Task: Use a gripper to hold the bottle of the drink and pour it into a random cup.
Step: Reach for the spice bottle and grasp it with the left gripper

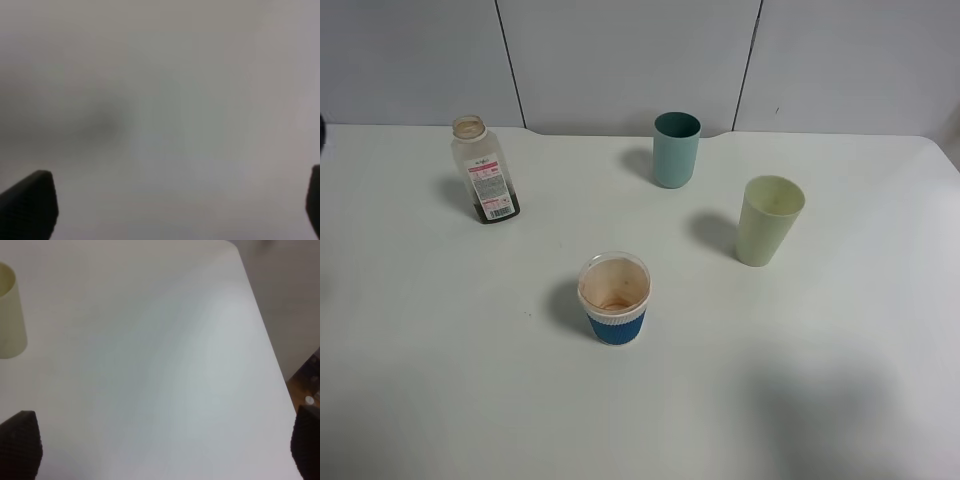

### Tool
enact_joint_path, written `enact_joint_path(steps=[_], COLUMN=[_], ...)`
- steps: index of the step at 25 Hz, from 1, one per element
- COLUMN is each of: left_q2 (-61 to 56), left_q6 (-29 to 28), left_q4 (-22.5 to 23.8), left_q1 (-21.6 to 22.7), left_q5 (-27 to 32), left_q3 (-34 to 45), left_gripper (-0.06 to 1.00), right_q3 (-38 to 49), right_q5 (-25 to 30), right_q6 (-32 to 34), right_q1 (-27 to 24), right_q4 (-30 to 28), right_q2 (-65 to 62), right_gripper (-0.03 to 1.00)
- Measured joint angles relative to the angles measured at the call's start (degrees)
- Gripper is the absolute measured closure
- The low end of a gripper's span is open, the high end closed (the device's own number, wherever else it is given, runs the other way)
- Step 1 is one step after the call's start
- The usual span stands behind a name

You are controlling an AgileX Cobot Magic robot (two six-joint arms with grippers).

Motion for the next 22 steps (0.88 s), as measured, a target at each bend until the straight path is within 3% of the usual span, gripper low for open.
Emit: enact_joint_path(steps=[10, 16, 22], left_q2=[17.8, 23.5, 28.3], left_q6=[0.8, 0.9, 0.9], left_q4=[3.3, 2.3, 0.3], left_q1=[-2.4, -3.8, -3.9], left_q5=[-3.3, -16.7, -36.8], left_q3=[0.0, 0.0, 4.3], left_gripper=[-0.04, -0.04, -0.04], right_q3=[0.0, 0.0, 0.0], right_q5=[0.0, 0.0, 0.0], right_q6=[0.0, 0.0, 0.0], right_q1=[0.0, 0.0, 0.0], right_q4=[0.0, 0.0, 0.0], right_q2=[0.0, 0.0, 0.0], right_gripper=[-0.02, -0.02, -0.02])
